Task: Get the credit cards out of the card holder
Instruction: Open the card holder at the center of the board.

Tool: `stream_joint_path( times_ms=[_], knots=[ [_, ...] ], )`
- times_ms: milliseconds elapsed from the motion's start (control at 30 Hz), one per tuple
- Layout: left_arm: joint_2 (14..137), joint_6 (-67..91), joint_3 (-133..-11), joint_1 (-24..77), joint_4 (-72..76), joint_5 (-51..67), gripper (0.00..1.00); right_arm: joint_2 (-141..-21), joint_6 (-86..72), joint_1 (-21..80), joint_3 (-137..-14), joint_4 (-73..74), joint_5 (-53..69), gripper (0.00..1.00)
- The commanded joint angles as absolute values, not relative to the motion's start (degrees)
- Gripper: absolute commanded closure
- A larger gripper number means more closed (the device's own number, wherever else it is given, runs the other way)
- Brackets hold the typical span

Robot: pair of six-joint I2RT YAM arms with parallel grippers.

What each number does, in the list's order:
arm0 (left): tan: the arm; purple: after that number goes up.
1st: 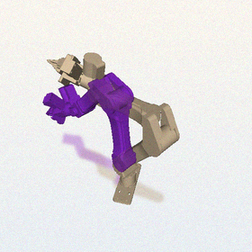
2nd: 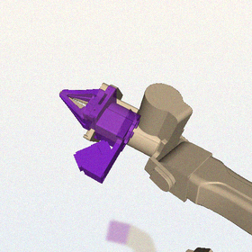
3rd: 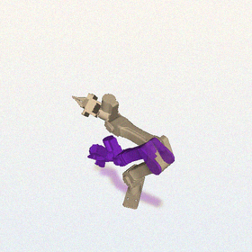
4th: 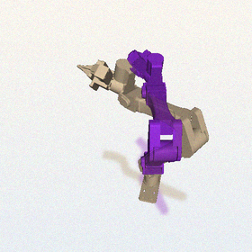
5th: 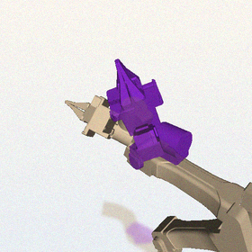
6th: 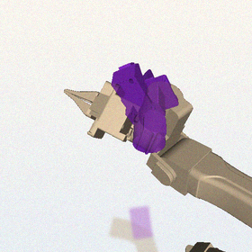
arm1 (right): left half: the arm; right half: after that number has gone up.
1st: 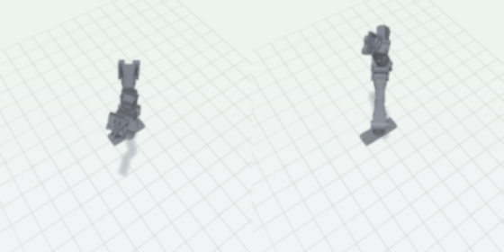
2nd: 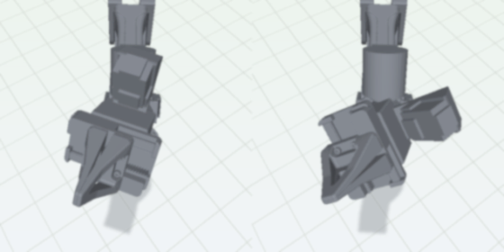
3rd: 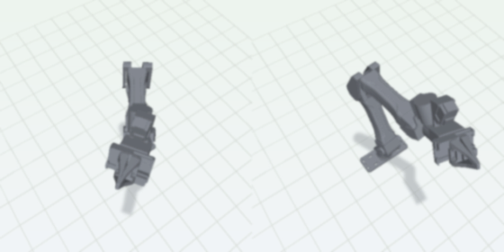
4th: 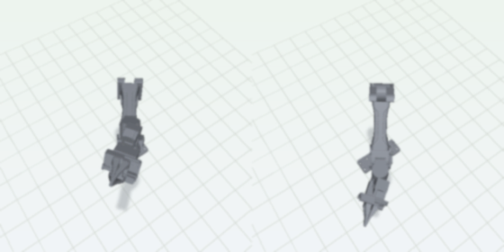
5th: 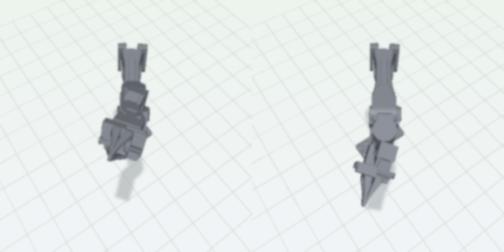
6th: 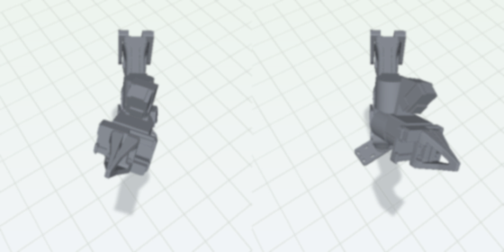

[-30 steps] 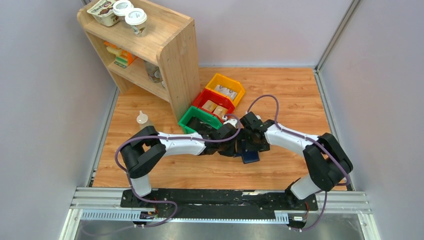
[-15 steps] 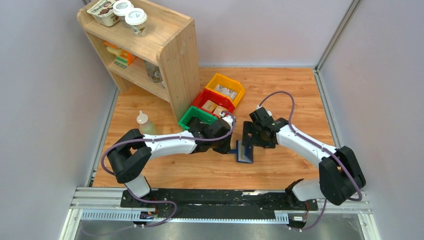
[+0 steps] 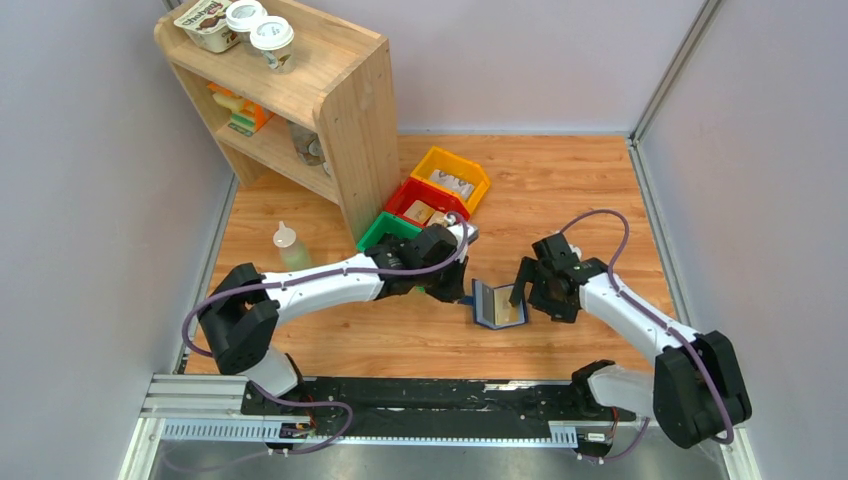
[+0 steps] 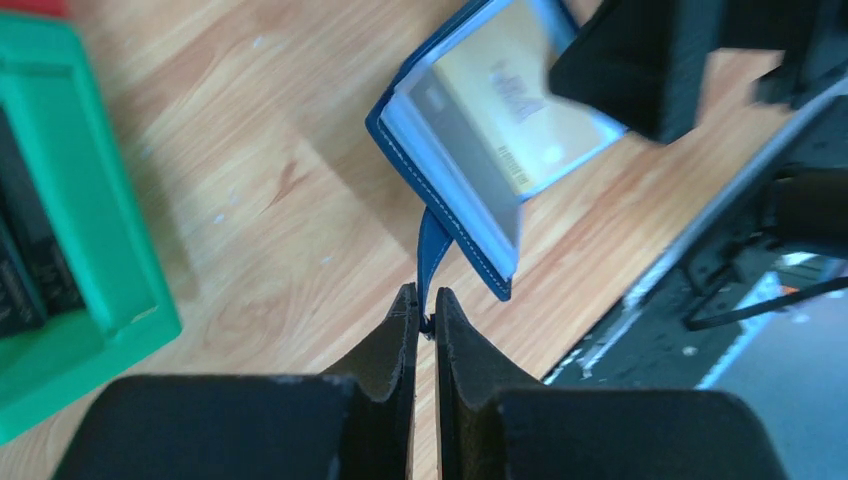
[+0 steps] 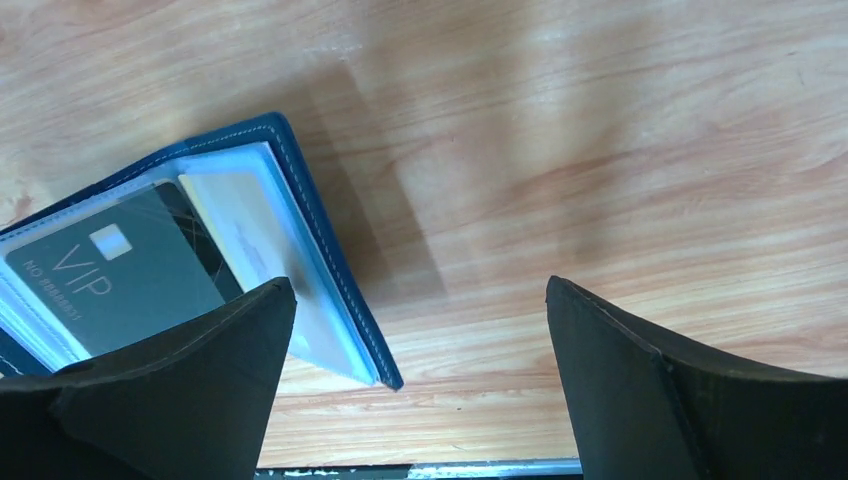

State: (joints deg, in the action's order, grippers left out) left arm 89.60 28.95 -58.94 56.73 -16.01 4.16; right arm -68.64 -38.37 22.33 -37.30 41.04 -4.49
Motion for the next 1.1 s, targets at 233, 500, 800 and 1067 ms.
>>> stream_joint_path(
  times_ms=[233,500,800,1067],
  knots=[
    [99.3,32.5,-77.9,60.5,-14.1,14.5,1.00,-47.2,-38.9,22.2,-35.9,41.7,-8.5,0.00],
    [99.0,34.5,-76.0,60.1,-14.5,9.1,1.00,-40.0,-37.8,21.9,-37.4,45.3,-11.7,0.00],
    [93.7,36.1,-62.1,56.8,-11.4,7.6,1.00,-45.2,-29.7,21.2,-37.5,39.9,1.6,0.00],
    [93.2,34.7,-55.8,56.2,-13.1,5.5,1.00,-48.0,-32.9,21.3,-32.8,31.3,9.2,0.06]
  ],
)
